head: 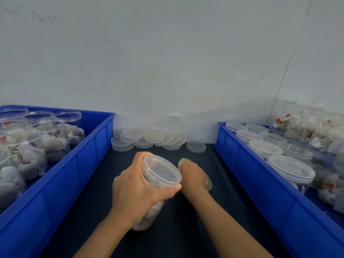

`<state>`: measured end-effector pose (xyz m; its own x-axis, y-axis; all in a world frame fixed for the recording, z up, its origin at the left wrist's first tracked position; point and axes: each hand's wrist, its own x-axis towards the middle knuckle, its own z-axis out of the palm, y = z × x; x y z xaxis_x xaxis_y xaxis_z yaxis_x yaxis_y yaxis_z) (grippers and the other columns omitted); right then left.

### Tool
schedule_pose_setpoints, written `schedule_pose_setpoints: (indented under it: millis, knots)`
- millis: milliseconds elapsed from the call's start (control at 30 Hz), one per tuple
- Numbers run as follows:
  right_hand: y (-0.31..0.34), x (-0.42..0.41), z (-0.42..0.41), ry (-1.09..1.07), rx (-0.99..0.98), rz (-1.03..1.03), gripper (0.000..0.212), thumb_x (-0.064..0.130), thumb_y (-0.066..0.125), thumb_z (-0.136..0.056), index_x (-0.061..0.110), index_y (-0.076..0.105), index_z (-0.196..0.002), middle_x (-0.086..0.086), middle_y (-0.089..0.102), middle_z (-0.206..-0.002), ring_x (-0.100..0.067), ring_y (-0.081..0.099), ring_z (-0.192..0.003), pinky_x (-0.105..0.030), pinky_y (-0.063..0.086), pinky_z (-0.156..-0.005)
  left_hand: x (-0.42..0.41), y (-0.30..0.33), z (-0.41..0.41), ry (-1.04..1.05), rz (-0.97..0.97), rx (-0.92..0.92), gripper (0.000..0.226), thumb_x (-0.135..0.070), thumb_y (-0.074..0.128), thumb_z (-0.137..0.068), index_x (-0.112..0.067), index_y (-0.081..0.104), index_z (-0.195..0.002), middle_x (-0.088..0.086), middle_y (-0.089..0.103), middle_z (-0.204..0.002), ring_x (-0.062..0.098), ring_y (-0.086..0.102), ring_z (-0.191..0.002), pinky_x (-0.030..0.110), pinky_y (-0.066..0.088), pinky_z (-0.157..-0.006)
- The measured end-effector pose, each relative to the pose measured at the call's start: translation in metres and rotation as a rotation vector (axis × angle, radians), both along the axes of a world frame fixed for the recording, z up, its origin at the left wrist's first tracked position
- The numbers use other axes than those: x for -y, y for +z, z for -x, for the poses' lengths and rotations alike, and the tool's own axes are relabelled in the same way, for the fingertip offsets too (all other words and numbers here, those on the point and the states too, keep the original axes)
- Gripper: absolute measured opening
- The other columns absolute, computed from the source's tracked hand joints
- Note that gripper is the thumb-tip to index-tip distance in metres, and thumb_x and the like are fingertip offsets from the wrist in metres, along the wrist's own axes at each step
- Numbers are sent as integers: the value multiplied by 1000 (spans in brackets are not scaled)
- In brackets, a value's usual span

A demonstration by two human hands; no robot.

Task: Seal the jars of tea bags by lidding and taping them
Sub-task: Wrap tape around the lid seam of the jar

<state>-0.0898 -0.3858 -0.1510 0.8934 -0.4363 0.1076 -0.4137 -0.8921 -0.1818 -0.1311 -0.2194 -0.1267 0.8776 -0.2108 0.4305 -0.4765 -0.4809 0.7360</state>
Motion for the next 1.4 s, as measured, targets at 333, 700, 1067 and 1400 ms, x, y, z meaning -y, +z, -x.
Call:
schedule_pose_setpoints:
  millis: [333,700,1067,1400]
  knots:
    - [-22,22,8,-50,-8,125,21,25,50,-97,13,61,-84,-2,57,-80,-17,56,-75,-28,41,-66,-5,-6,3,-123,219,-108,79,-74,71,-35,-44,55,-106,-29,66,-95,-7,62,-92,23,49,-81]
    - [-9,1,40,264,33,-157,36,37,47,-99,8,44,-121,-9,61,-118,-24,58,-105,-31,43,-81,-11,-17,-18,-102,350,-131,79,-67,81,-41,-33,58,-109,-20,69,-97,4,66,-95,41,54,-88]
    - [-22,-3,60,326,71,-181,39,49,63,-86,23,38,-101,6,47,-113,-16,44,-106,-31,34,-98,-16,-17,-21,-183,486,-178,82,-45,88,-50,-12,54,-117,1,67,-107,7,67,-95,22,54,-77]
    - [9,-14,81,457,540,-1324,22,19,52,-95,9,71,-103,-8,71,-103,-20,65,-102,-32,53,-87,-14,-21,-21,-222,520,-171,83,-53,83,-41,-21,53,-111,-19,67,-99,-4,65,-90,8,49,-70]
